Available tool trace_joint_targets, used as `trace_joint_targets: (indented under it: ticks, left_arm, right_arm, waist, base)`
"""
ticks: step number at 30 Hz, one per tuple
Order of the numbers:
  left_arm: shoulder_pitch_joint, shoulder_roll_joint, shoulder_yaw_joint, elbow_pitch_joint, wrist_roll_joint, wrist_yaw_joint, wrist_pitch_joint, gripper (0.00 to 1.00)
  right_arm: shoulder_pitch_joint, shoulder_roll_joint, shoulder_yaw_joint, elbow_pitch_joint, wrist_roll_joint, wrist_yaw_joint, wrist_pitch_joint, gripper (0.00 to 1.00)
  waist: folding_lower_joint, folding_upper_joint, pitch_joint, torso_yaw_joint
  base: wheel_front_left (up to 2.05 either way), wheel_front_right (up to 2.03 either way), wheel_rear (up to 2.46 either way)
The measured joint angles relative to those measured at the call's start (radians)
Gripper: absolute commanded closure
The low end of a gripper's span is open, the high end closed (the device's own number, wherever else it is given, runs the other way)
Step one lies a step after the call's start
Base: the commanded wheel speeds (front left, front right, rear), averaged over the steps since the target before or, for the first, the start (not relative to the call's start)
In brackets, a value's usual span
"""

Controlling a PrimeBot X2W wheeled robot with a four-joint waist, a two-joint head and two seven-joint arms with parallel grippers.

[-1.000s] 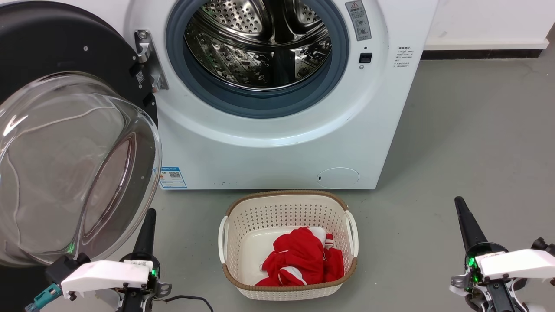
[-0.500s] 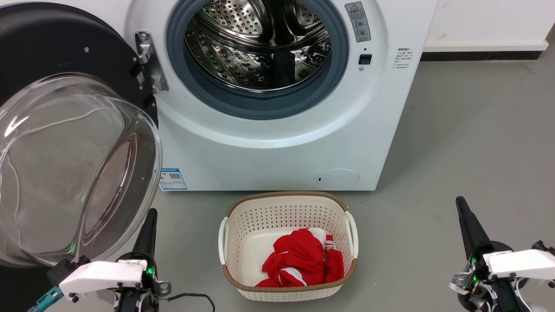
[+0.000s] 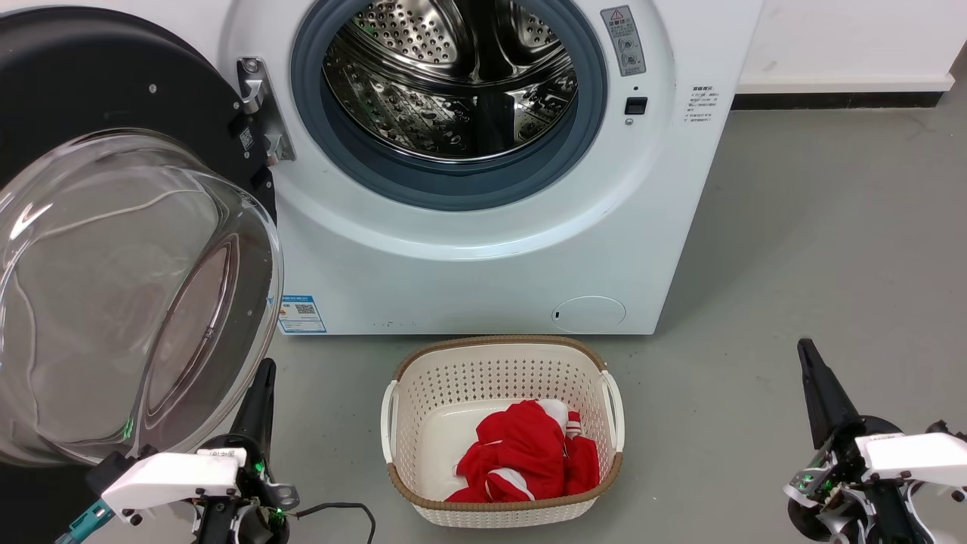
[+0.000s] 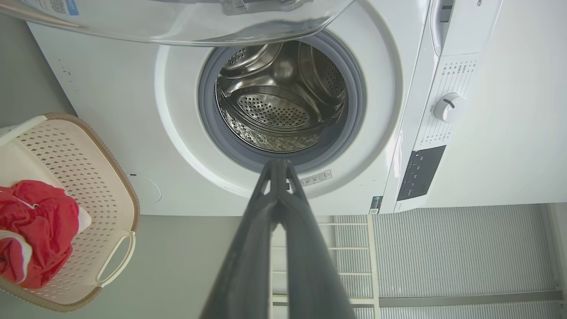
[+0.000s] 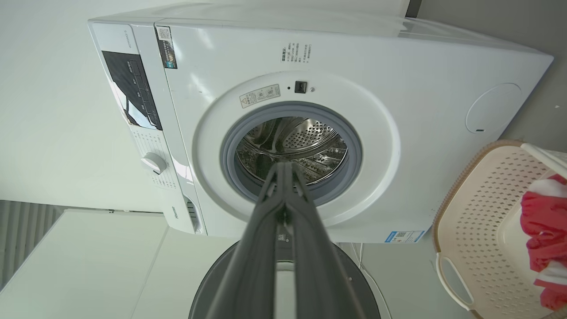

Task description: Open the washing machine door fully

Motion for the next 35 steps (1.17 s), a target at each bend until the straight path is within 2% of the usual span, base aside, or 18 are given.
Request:
trace_joint_targets:
  ticks: [12,35]
  left_arm:
    - [-0.005,0.0,0.004,0.008,-0.078,-0.001,0.021,1.0]
    - [-0.005,0.0,0.004,0.008,-0.078,-0.001,0.02,1.0]
  right_arm:
    - [-0.008,0.001,-0.008,0.009,0.079,0.0,0.017,1.0]
    - [-0.009,0.007,-0.016,0.01,0.075,0.0,0.025,1.0]
  waist:
    - [0.0,0.0,-0.004,0.0]
    - [0.0,0.0,-0.004,0.0]
  base:
    - [0.0,0.0,0.0]
    - [0.0,0.0,0.0]
